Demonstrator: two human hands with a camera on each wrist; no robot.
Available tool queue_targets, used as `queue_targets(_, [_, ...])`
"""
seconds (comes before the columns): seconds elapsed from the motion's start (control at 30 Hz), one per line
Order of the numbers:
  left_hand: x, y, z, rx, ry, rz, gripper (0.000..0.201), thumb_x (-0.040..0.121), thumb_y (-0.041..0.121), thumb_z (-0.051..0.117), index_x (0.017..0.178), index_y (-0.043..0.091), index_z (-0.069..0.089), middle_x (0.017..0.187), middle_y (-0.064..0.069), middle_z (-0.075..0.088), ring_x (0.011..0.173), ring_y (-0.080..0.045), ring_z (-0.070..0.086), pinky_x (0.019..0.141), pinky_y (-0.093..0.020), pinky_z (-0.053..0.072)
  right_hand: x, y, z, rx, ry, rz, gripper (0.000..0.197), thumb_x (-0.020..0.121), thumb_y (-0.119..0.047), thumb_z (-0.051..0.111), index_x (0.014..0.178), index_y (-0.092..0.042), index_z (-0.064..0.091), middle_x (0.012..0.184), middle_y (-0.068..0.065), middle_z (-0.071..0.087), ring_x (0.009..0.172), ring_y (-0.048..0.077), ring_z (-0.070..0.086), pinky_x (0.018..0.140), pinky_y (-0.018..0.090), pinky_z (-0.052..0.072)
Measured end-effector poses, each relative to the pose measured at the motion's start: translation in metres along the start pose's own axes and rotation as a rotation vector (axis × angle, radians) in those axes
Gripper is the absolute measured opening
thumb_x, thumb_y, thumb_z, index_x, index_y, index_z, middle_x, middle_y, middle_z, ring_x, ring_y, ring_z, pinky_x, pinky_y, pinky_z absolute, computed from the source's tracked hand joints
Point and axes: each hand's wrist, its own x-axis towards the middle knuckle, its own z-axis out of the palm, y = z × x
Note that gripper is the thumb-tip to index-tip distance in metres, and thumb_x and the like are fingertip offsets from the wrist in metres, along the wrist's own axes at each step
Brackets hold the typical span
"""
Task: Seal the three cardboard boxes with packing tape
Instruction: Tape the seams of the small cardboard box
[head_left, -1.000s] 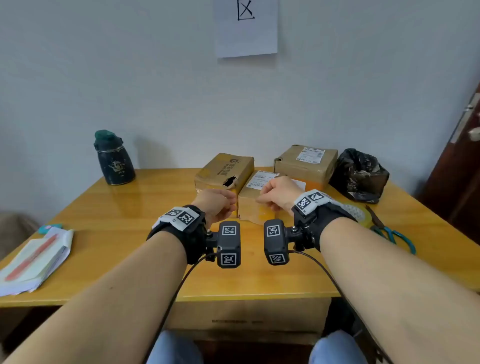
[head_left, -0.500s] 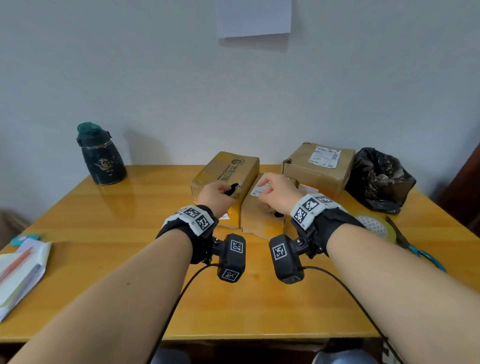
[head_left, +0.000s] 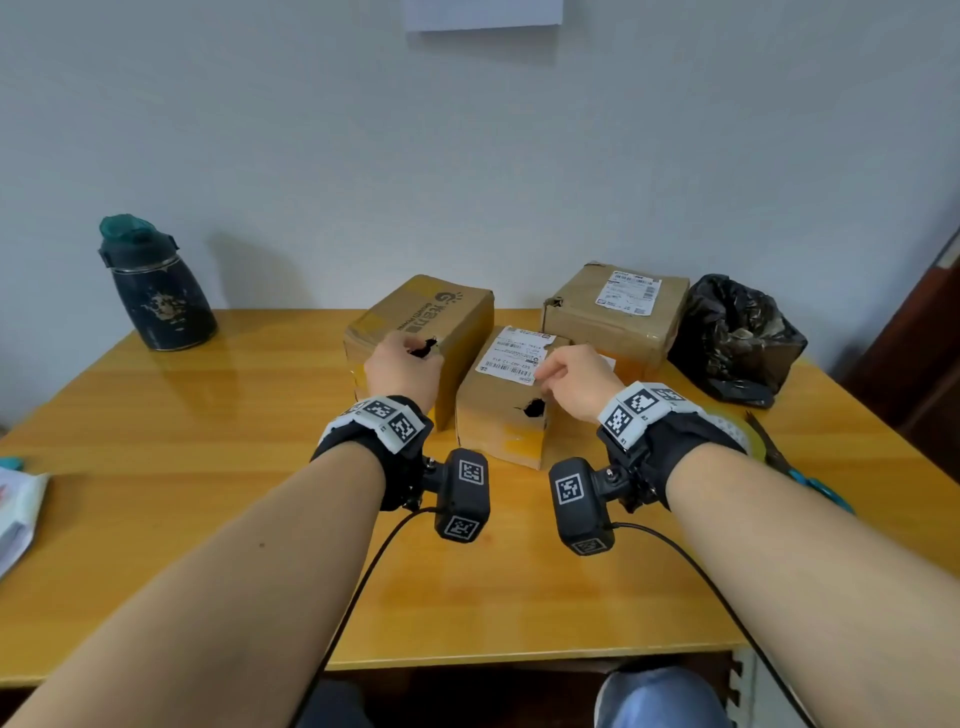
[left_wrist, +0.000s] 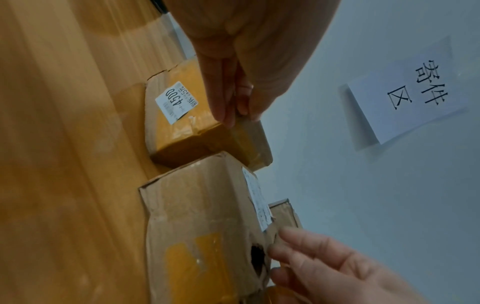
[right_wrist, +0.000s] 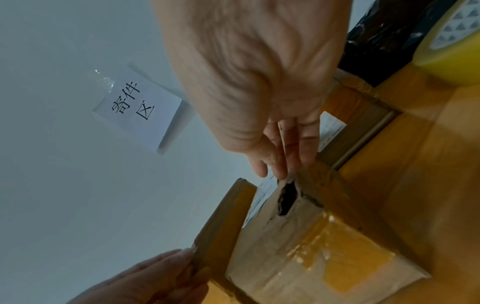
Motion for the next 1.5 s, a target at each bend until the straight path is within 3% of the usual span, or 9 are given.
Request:
queue_targets(0.1, [-0.012, 0.003, 0.008, 0.002, -0.035, 0.086, 0.039, 0.086, 0.003, 0.06, 0.123, 0.013, 0.054, 0.108, -0.001, 0.063, 0.094, -0.014, 0.058, 0.075, -0.023, 0.043, -0.004, 0.0, -0.002, 0.018, 0.009, -0.007, 0.033, 0.091, 0.004, 0.043, 0.095, -0.016, 0.068, 0.115, 0.008, 0.066, 0.109, 0.027, 0.059, 0.097, 0.043, 0.048])
queue_targets(0.2, [-0.024, 0.007, 0.019, 0.115, -0.131, 0.272, 0.031, 0.086, 0.001, 0.057, 0.112, 0.016, 0.064, 0.117, -0.003, 0.059, 0.11, -0.018, 0.055, 0.088, -0.026, 0.044, -0.009, -0.001, -0.003, -0.001, 0.011, -0.009, 0.034, 0.091, 0.006, 0.041, 0.099, -0.009, 0.071, 0.119, 0.009, 0.064, 0.114, 0.028, 0.056, 0.099, 0.038, 0.046])
queue_targets(0.33, [-0.04, 0.01, 0.034, 0.395, -0.409, 0.474, 0.017, 0.088, 0.021, 0.062, 0.099, 0.028, 0.073, 0.135, -0.002, 0.045, 0.132, -0.022, 0.032, 0.107, -0.037, 0.032, -0.016, -0.001, -0.002, -0.018, -0.013, -0.008, 0.036, 0.091, 0.007, 0.041, 0.108, -0.007, 0.069, 0.125, 0.01, 0.06, 0.115, 0.027, 0.054, 0.096, 0.034, 0.045])
queue_targets(0.5, [-0.05, 0.007, 0.04, 0.732, -0.527, 0.517, 0.04, 0.088, 0.034, 0.063, 0.128, 0.038, 0.057, 0.153, -0.004, 0.026, 0.141, -0.028, 0.018, 0.115, -0.042, 0.022, -0.018, 0.002, -0.002, -0.016, -0.035, 0.001, 0.038, 0.092, 0.007, 0.04, 0.111, -0.009, 0.068, 0.124, 0.01, 0.06, 0.116, 0.026, 0.054, 0.094, 0.031, 0.044])
queue_targets(0.8, [-0.039, 0.002, 0.012, 0.782, -0.565, 0.559, 0.015, 0.084, 0.033, 0.069, 0.097, 0.028, 0.071, 0.15, -0.002, 0.033, 0.138, -0.027, 0.021, 0.112, -0.042, 0.029, -0.02, -0.009, 0.006, -0.003, 0.021, -0.058, 0.035, 0.092, 0.004, 0.044, 0.088, -0.017, 0.071, 0.128, 0.007, 0.059, 0.118, 0.026, 0.053, 0.094, 0.035, 0.048])
queue_targets(0.97, [-0.043, 0.004, 0.006, 0.936, -0.681, 0.523, 0.047, 0.083, 0.046, 0.06, 0.127, 0.029, 0.061, 0.156, -0.002, 0.017, 0.142, -0.028, 0.012, 0.113, -0.045, 0.028, -0.018, -0.023, 0.017, 0.03, 0.007, -0.103, 0.036, 0.088, 0.005, 0.042, 0.079, -0.018, 0.069, 0.101, 0.001, 0.063, 0.093, 0.019, 0.057, 0.071, 0.029, 0.048])
queue_targets(1.23, [-0.044, 0.007, 0.007, 0.933, -0.653, 0.513, 0.051, 0.1, 0.035, 0.029, 0.144, 0.012, 0.04, 0.15, -0.008, 0.032, 0.138, -0.027, 0.023, 0.111, -0.039, 0.027, -0.014, -0.031, 0.025, -0.063, -0.107, -0.099, 0.033, 0.086, 0.003, 0.047, 0.076, -0.022, 0.066, 0.106, 0.006, 0.067, 0.1, 0.025, 0.059, 0.09, 0.04, 0.051])
queue_targets(1.4, [-0.036, 0.016, 0.008, 0.97, -0.572, 0.622, 0.037, 0.099, 0.039, 0.043, 0.113, 0.012, 0.063, 0.116, -0.01, 0.056, 0.107, -0.025, 0.05, 0.083, -0.034, 0.043, -0.008, -0.027, 0.023, -0.022, -0.183, -0.08, 0.042, 0.086, 0.005, 0.042, 0.069, -0.026, 0.064, 0.115, 0.007, 0.065, 0.106, 0.024, 0.057, 0.091, 0.038, 0.05])
queue_targets(1.5, [-0.031, 0.011, 0.01, 0.914, -0.455, 0.622, 0.031, 0.089, 0.042, 0.061, 0.092, 0.012, 0.068, 0.113, -0.004, 0.055, 0.103, -0.021, 0.05, 0.083, -0.032, 0.048, -0.005, -0.024, 0.022, -0.003, -0.21, -0.069, 0.044, 0.088, 0.004, 0.042, 0.069, -0.029, 0.064, 0.115, 0.006, 0.063, 0.108, 0.024, 0.056, 0.093, 0.037, 0.049])
